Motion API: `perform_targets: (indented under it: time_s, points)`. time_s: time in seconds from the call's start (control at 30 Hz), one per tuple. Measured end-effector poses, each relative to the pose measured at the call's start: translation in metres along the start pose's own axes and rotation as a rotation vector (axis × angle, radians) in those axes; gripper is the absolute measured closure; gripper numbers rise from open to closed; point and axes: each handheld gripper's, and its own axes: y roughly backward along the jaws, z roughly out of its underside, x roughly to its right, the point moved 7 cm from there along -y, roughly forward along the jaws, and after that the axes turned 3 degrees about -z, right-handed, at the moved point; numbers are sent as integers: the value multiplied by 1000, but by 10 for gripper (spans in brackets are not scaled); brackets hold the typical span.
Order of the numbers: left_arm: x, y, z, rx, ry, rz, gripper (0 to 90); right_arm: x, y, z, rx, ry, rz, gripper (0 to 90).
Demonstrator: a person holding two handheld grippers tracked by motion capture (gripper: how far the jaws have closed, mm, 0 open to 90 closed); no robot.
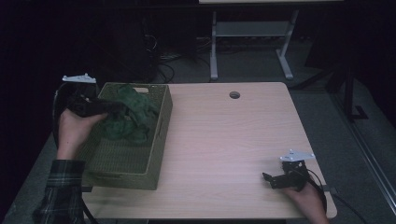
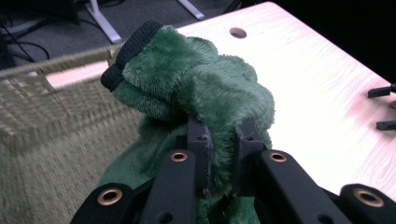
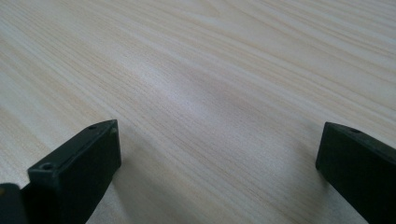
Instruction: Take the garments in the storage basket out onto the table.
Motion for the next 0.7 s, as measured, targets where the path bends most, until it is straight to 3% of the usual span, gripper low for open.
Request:
perform_targets:
  time_s: [0.4, 0.7]
  points:
    - [18, 30, -40, 73, -49, 21, 809, 0, 0, 0, -1, -1, 0, 0]
    - [36, 31, -54, 102, -67, 81, 809, 0, 0, 0, 0, -1, 0, 0]
